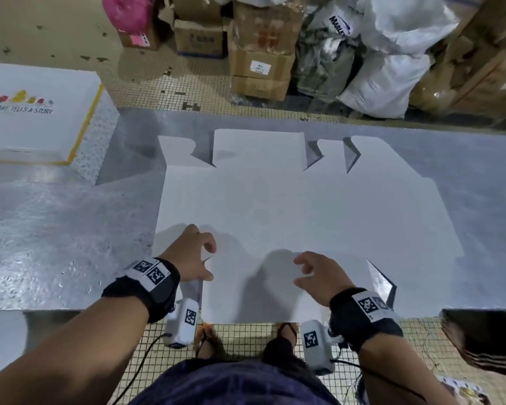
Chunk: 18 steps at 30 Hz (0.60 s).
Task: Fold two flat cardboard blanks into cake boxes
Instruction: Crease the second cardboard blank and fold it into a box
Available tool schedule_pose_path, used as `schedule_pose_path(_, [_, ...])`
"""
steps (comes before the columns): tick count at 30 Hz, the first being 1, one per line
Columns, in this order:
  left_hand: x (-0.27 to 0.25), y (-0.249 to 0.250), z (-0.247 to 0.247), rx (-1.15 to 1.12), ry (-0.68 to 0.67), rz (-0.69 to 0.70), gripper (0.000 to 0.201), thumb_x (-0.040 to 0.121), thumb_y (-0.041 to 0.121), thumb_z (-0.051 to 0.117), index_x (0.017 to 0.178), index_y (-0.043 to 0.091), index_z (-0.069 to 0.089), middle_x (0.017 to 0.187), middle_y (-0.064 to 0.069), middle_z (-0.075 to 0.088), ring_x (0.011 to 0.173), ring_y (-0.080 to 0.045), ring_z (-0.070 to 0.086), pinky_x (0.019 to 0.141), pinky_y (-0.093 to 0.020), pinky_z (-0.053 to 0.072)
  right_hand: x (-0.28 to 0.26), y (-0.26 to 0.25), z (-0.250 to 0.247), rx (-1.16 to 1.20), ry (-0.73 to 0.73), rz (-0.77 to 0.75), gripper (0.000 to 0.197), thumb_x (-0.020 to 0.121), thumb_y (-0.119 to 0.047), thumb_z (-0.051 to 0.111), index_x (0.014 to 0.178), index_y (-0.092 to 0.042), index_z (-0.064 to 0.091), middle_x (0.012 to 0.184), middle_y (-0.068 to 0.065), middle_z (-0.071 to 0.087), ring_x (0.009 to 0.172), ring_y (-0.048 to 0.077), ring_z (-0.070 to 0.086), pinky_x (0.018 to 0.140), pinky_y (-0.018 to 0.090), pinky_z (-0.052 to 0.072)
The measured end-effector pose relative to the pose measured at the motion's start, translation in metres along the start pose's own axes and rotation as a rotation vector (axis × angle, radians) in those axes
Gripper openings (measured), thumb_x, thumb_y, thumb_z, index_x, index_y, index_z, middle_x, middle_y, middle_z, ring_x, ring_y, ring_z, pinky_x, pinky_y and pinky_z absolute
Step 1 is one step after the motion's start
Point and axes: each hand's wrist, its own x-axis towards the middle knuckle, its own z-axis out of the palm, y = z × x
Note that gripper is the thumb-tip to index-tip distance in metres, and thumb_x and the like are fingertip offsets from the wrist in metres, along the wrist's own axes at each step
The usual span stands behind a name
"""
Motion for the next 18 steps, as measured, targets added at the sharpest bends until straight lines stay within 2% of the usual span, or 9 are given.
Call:
schedule_pose_path(3, [0.002,0.001,0.001,0.021,0.009,-0.008,0.051,0.065,0.022,0.091,0.103,0.028,0.056,0.108,0.008,0.038,0.089,-0.012,0.056,0.067,-0.017,0.042,0.009,0.001,-0.003,-0.008,0.003,-0.015,0.034,0.087,-0.02,0.071,0.119,-0.025,0.06,0.093,-0.009,0.058,0.084,0.009,0.06,0.072,0.019,0.044])
schedule_pose_path(5, [0.003,0.002,0.001,0.027,0.008,-0.017,0.047,0.068,0.023,0.089,0.102,0.027,0.057,0.107,0.009,0.038,0.089,-0.012,0.056,0.069,-0.019,0.043,0.016,-0.002,-0.01,-0.008,0.004,-0.039,0.031,0.086,-0.019,0.07,0.116,-0.023,0.062,0.09,-0.007,0.062,0.081,0.01,0.061,0.071,0.02,0.048])
schedule_pose_path(8, [0.005,0.002,0.001,-0.004,0.043,-0.023,0.027,0.081,0.027,0.079,0.099,0.027,0.059,0.11,0.006,0.041,0.096,-0.012,0.055,0.082,-0.021,0.042,0.027,-0.008,-0.025,-0.011,0.007,-0.093,0.026,0.087,-0.018,0.07,0.112,-0.023,0.063,0.091,-0.006,0.064,0.08,0.008,0.061,0.065,0.014,0.044])
schedule_pose_path(10, [0.007,0.002,0.003,-0.013,0.071,-0.04,0.023,0.082,0.027,0.078,0.094,0.029,0.059,0.107,0.006,0.043,0.098,-0.011,0.055,0.085,-0.02,0.042,0.036,-0.013,-0.039,-0.017,0.02,-0.138,0.024,0.087,-0.02,0.07,0.11,-0.024,0.064,0.093,-0.006,0.066,0.081,0.008,0.06,0.063,0.01,0.04])
schedule_pose_path(13, [0.011,0.006,0.004,0.024,0.086,-0.093,0.027,0.076,0.026,0.082,0.089,0.029,0.059,0.103,0.007,0.045,0.094,-0.011,0.055,0.08,-0.02,0.041,0.056,-0.02,-0.06,-0.003,0.068,-0.21,0.022,0.087,-0.02,0.07,0.109,-0.023,0.067,0.094,-0.008,0.066,0.084,0.007,0.058,0.065,0.005,0.037])
schedule_pose_path(15, [0.014,0.012,0.002,0.047,0.096,-0.139,0.027,0.073,0.026,0.084,0.086,0.026,0.06,0.101,0.007,0.047,0.089,-0.012,0.056,0.075,-0.021,0.042,0.072,-0.023,-0.074,0.032,0.112,-0.25,0.022,0.087,-0.019,0.071,0.108,-0.022,0.067,0.094,-0.009,0.066,0.079,0.002,0.055,0.066,0.004,0.037])
schedule_pose_path(17, [0.019,0.019,0.0,0.066,0.104,-0.183,0.023,0.076,0.03,0.081,0.078,0.025,0.059,0.095,0.007,0.053,0.086,-0.013,0.055,0.072,-0.023,0.039,0.09,-0.026,-0.086,0.092,0.147,-0.263,0.024,0.086,-0.018,0.072,0.11,-0.021,0.067,0.1,-0.007,0.067,0.078,0.0,0.055,0.068,0.007,0.037])
schedule_pose_path(18, [0.022,0.023,-0.002,0.079,0.103,-0.207,0.023,0.08,0.034,0.078,0.073,0.024,0.058,0.09,0.007,0.057,0.086,-0.014,0.055,0.072,-0.024,0.038,0.1,-0.026,-0.091,0.127,0.151,-0.261,0.026,0.086,-0.018,0.072,0.111,-0.021,0.067,0.104,-0.006,0.067,0.08,0.004,0.057,0.072,0.013,0.039])
